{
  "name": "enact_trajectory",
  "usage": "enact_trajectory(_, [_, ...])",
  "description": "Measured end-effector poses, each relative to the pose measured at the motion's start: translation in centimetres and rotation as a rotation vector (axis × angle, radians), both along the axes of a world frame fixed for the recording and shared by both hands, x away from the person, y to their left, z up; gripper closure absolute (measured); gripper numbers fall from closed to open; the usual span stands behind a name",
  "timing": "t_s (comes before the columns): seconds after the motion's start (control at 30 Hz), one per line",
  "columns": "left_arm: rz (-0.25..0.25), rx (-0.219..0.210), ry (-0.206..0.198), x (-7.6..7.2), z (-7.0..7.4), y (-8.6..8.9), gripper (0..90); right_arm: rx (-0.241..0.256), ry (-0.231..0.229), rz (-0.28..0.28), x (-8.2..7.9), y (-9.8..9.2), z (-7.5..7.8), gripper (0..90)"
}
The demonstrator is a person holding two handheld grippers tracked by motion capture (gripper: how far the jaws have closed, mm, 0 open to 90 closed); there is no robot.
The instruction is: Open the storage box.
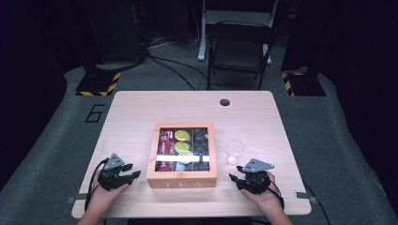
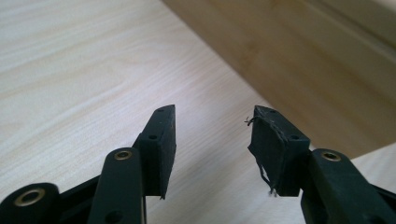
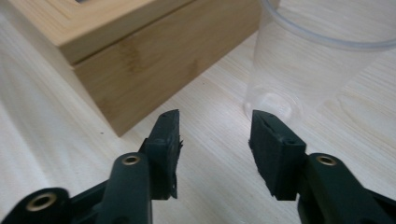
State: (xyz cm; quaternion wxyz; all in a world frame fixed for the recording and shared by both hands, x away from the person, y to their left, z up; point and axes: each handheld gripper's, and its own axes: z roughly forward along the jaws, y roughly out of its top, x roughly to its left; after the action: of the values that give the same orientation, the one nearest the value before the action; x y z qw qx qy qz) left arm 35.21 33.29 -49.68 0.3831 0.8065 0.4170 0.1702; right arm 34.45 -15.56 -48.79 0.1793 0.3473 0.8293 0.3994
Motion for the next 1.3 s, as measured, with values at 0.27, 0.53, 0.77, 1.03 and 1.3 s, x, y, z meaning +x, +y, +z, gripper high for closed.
enact_trajectory(0.27, [0.026, -0.025, 0.008, -0.5, 0.3, 0.3, 56.2, 0.025, -0.014, 0.042, -0.8, 0.3, 0.8, 65.4])
enact_trajectory(0.53, [0.017, -0.027, -0.010, -0.8, 0.9, 0.4, 62.6, 0.022, -0.009, 0.128, -1.4, 1.6, 1.3, 75.9])
enact_trajectory(0.77, [0.018, -0.024, -0.004, -1.0, 0.9, 0.5, 63.1, 0.046, 0.000, 0.176, -1.7, 2.1, 1.7, 84.0])
enact_trajectory(1.03, [0.003, 0.016, -0.023, -1.3, 0.9, 0.1, 62.4, 0.054, 0.025, 0.218, -1.7, 2.7, 1.6, 88.0])
enact_trajectory(1.3, [0.005, 0.018, -0.014, -1.7, 0.9, 0.4, 61.9, 0.052, 0.036, 0.242, -1.3, 3.2, 1.6, 88.0])
